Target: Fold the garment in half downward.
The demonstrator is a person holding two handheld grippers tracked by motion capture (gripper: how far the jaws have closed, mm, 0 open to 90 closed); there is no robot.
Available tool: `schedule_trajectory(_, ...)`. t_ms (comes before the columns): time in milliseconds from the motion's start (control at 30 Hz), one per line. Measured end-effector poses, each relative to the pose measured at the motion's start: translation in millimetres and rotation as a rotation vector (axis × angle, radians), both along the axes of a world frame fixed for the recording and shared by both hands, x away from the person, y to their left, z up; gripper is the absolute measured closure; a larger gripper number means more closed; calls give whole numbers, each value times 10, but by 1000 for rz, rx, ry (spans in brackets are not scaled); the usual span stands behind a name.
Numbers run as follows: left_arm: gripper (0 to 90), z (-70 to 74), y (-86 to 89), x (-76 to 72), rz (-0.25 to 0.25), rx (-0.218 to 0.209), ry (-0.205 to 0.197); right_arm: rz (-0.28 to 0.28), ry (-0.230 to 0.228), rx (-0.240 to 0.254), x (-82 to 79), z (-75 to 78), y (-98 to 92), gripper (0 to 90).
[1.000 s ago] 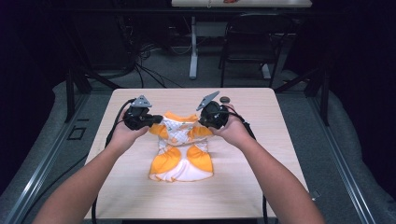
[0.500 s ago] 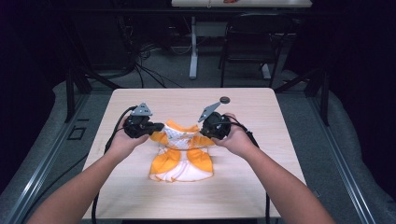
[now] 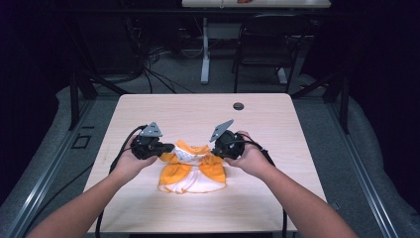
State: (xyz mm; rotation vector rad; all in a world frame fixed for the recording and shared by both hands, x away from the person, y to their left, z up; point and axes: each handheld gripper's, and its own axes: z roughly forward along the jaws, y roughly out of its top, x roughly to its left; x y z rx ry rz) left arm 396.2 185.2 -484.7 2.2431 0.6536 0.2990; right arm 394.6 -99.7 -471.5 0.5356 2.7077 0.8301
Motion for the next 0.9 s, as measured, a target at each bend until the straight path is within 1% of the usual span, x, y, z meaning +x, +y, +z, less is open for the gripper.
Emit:
schedule_trajectory(33,895,-17,0,-16,-5,4,3,7,5,-1,-32,-31,11,871)
schedule_trajectory(67,895,-29,0,-27,-8,7,6,7,5,-1,-32,-31,11,871)
schedule_trajectory(133,894,-64,0,-61,-10,14,10,21,8,-18,-52,-51,23,871)
schedule_trajectory(167,894,-76,4,-74,-12,18,13,19,7,-14,-62,-59,29,870)
schedule_trajectory(267,894,-126,23,-115,-18,13,23,32,15,-21,-80,-53,40,870)
schedule_trajectory(300,894,-138,27,-126,-19,13,25,28,24,-5,-96,-78,46,870)
schedule_trajectory(367,894,-176,37,-153,-28,14,33,37,29,-18,-117,-106,50,871)
schedule_trajectory(400,894,-189,38,-164,-30,16,34,39,35,-11,-140,-139,55,870)
schedule_trajectory(500,894,-248,38,-221,-44,24,49,58,37,-33,-183,-174,64,870)
schedule_trajectory(533,894,-269,36,-239,-47,23,51,54,45,-20,-199,-180,63,871)
schedule_trajectory(600,894,-298,39,-268,-55,28,53,62,57,-20,-235,-214,69,870)
schedule_trajectory(667,894,-331,48,-297,-57,29,60,63,59,-20,-243,-228,70,870)
schedule_trajectory(700,894,-343,51,-308,-57,33,65,64,67,-11,-265,-256,74,870)
schedule_trajectory(733,894,-365,54,-320,-60,32,65,67,66,-21,-278,-264,80,870)
schedule_trajectory(800,893,-401,57,-356,-69,54,65,79,63,-31,-306,-275,91,869)
schedule_trajectory(833,893,-415,57,-368,-71,52,67,86,68,-38,-322,-273,99,868)
schedule_trajectory(867,893,-430,60,-387,-74,54,71,86,70,-29,-334,-285,109,868)
schedule_trajectory(900,892,-439,61,-402,-74,53,73,95,67,-39,-350,-294,121,867)
